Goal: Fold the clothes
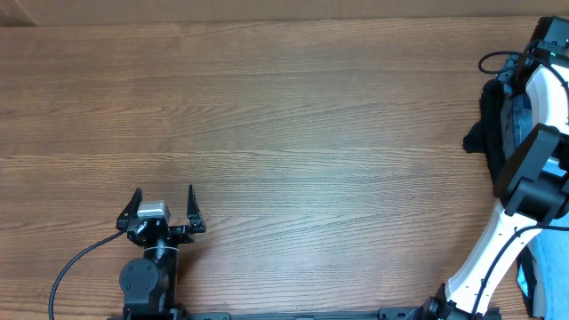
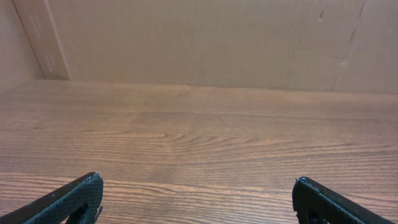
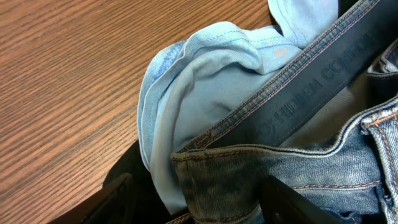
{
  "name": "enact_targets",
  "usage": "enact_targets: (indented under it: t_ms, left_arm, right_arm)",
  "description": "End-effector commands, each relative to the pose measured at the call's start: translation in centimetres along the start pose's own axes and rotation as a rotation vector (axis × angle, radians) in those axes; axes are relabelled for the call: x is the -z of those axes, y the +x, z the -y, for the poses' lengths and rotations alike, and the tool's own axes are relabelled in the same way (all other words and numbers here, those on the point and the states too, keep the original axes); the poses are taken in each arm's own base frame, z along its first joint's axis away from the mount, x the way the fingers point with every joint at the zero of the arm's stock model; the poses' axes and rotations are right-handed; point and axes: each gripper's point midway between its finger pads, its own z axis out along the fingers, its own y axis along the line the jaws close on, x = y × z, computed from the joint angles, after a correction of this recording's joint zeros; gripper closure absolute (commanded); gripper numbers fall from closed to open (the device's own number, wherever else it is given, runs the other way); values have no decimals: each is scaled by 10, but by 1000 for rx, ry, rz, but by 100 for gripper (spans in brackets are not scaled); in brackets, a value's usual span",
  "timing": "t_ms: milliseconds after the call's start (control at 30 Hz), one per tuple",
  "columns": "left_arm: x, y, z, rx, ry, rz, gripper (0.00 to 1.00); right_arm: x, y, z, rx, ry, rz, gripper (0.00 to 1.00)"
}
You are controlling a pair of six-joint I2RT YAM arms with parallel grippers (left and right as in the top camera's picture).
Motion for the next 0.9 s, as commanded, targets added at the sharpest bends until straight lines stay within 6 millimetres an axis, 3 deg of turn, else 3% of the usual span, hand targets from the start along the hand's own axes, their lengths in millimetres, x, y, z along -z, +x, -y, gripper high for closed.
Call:
enact_targets:
  t_ms: [0,300,633,767,867]
  left_arm:
    - [0,-1,0,-23,-2,9,0]
    - [0,-1,0,-23,-2,9,0]
    - [0,-1,0,-23,-2,9,0]
    - [0,-1,0,-23,-2,9,0]
    - [0,-1,0,-23,-2,9,0]
  right_arm:
    - [-6,7,0,8,20,-11,33]
    - [-30,29,0,22,47,-64,33]
    - [-31,29,5,22,74,-61,35]
    - [-31,30,5,24,75,-68,58]
    - [-31,30,5,24,75,-66,60]
